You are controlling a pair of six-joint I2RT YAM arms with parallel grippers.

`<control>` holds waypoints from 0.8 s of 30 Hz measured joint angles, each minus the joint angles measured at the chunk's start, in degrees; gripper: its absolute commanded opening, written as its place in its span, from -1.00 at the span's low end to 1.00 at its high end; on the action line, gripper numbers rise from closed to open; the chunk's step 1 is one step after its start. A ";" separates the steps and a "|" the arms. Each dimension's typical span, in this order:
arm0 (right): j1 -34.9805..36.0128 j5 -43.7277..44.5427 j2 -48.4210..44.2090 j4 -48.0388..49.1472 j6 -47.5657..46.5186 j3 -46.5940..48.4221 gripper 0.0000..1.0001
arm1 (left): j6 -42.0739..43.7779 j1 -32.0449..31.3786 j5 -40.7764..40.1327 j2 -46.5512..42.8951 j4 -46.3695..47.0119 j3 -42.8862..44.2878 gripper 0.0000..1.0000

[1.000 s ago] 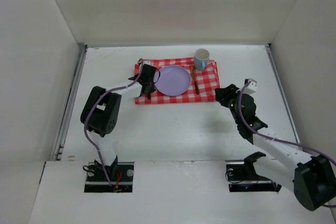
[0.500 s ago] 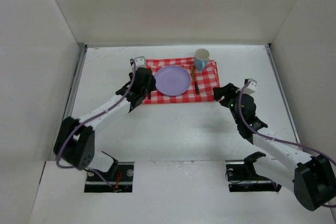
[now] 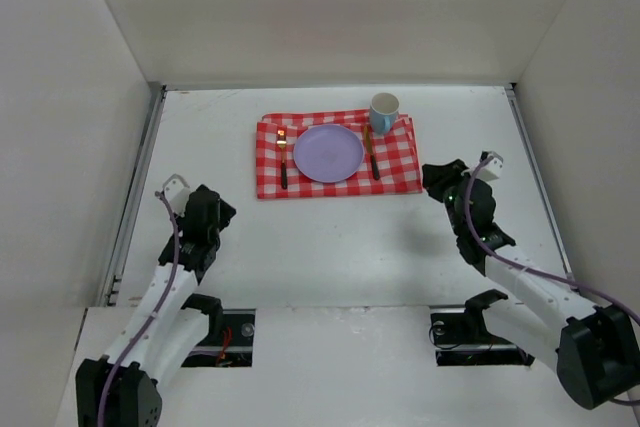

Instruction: Set the dinner table for one person

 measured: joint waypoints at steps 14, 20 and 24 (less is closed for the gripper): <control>-3.17 1.27 0.09 -0.07 4.59 -2.78 0.30 | -5.81 5.66 4.17 4.74 -2.69 -3.89 0.03; -3.32 1.14 0.09 -0.02 4.59 -2.78 0.32 | -6.25 5.29 4.33 5.70 -2.25 -3.87 0.02; -3.32 0.79 0.09 -0.02 4.57 -2.78 0.31 | -6.25 5.29 4.33 5.75 -1.92 -3.87 -0.02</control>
